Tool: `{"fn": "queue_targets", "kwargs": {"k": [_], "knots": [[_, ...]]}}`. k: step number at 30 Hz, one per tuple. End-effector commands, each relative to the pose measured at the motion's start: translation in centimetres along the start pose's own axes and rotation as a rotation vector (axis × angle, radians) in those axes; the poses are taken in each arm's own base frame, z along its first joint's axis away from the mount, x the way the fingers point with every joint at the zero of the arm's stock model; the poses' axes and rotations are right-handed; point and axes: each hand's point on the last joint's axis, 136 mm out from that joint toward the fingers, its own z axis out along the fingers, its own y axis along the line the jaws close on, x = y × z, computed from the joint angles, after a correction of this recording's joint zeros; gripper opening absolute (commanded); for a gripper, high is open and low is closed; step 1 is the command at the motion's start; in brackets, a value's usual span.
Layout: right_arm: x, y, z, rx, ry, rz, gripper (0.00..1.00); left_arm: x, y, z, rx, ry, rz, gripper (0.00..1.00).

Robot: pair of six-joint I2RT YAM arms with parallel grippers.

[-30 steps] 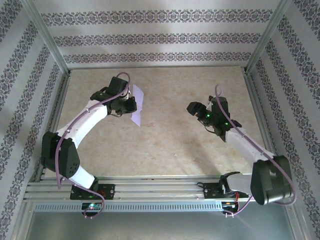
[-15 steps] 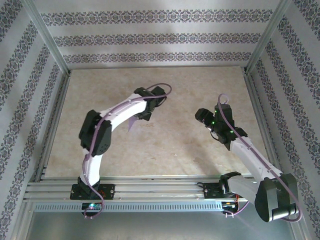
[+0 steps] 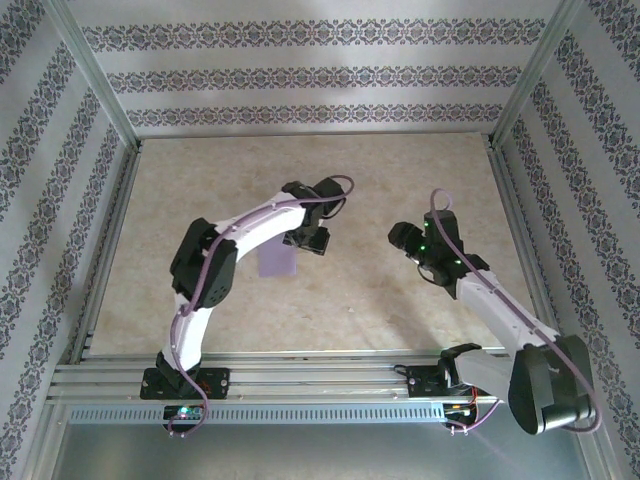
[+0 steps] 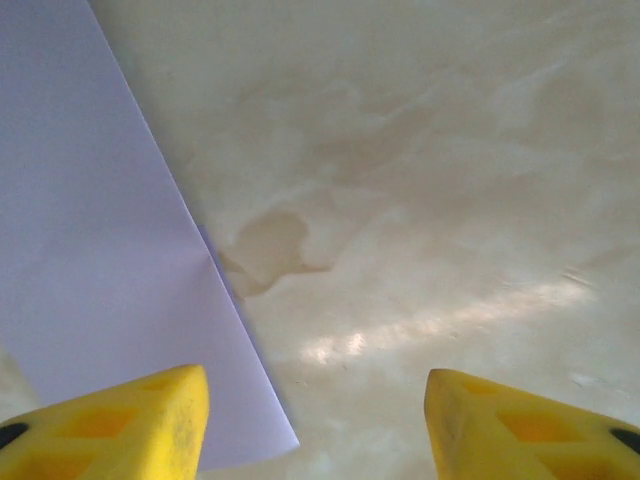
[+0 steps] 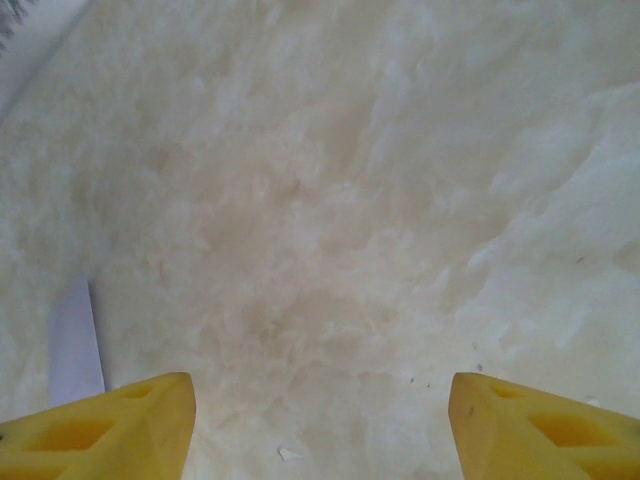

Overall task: Fold a paper plane with a square sheet of paper (pick it up from the middle)
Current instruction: Turn over the paper at the center of the table, then move the paper to the center of the table.

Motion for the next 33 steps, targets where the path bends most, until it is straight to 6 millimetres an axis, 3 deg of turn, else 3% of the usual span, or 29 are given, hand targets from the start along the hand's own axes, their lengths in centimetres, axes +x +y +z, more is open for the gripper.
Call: {"fn": "queue_targets", "kwargs": {"k": [1, 4, 10, 13, 16, 25, 30, 33], "knots": [[2.3, 3.5, 1.6, -0.063, 0.104, -0.061, 0.63, -1.9, 1.0, -3.7, 0.228, -0.101, -0.15, 0.64], [5.9, 7.7, 3.8, -0.105, 0.22, -0.143, 0.56, -1.6, 5.5, -4.1, 0.296, -0.152, -0.328, 0.7], [13.5, 15.7, 7.7, -0.211, 0.423, -0.245, 0.42, 1.4, 13.8, -4.2, 0.326, -0.246, -0.615, 0.87], [15.7, 18.3, 9.2, -0.247, 0.485, -0.257, 0.37, 2.9, 15.9, -4.2, 0.359, -0.277, -0.702, 0.93], [17.2, 19.8, 10.5, -0.266, 0.528, -0.259, 0.36, 3.8, 16.4, -3.9, 0.41, -0.293, -0.744, 0.96], [18.6, 19.0, 13.9, -0.184, 0.597, -0.26, 0.35, 4.1, 15.1, -2.8, 0.498, -0.264, -0.73, 1.0], [18.6, 15.8, 14.3, -0.137, 0.638, -0.261, 0.35, 3.9, 14.2, -2.5, 0.554, -0.24, -0.712, 1.0], [18.4, 13.3, 13.4, -0.129, 0.682, -0.281, 0.35, 3.9, 13.6, -2.3, 0.586, -0.222, -0.701, 1.0]]}}
